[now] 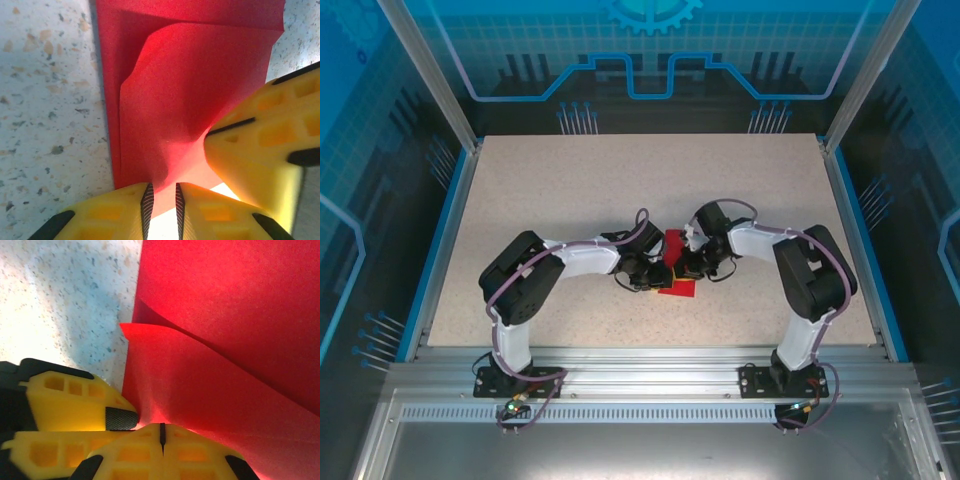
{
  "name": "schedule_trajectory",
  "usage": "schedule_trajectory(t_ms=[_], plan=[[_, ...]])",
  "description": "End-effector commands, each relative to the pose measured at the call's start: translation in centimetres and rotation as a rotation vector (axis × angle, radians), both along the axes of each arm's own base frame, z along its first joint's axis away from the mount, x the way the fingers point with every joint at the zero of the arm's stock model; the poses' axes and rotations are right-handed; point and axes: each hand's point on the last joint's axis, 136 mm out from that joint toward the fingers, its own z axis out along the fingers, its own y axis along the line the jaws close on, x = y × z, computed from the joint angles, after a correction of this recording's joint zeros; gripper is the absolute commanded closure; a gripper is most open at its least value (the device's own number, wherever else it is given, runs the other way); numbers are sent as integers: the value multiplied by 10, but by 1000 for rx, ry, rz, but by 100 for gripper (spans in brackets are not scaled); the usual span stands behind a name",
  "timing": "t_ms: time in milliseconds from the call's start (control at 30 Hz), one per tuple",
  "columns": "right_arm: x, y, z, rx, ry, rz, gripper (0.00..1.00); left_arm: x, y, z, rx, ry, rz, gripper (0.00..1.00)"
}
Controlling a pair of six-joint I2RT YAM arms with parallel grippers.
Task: Fold a paper plane with a square sheet of paper (fold left side to right side)
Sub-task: Fold the triangle a second time at the center of the table.
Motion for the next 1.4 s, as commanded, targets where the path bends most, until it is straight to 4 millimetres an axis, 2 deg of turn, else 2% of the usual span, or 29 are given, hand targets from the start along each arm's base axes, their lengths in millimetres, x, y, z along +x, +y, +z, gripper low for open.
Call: schedule_trajectory(t_ms=[0, 133, 300, 600, 833, 967, 1167, 1267, 1367], plan=[[1, 7, -3, 2, 20, 6, 96, -17, 25, -26, 141, 61, 6, 74], [-1, -1, -16, -56, 37, 5, 96, -17, 28, -27, 157, 62, 12, 75], [5, -17, -27, -118, 45, -24, 96, -19, 34, -33, 188, 73, 13, 75], [23, -43, -20, -153, 24, -62, 95, -25, 41, -44, 227, 101, 14, 76], [37, -74, -23, -201, 26, -110, 95, -26, 42, -45, 229, 103, 14, 75], [41, -78, -21, -183, 25, -122, 94, -25, 41, -42, 218, 95, 13, 76], [45, -79, -11, -175, -8, -122, 94, -20, 33, -26, 173, 65, 9, 75], [49, -80, 6, -134, -53, -134, 92, -13, 23, -5, 113, 27, -2, 72], [52, -86, 24, -120, -107, -160, 88, -3, 16, 26, 52, -29, -16, 67]])
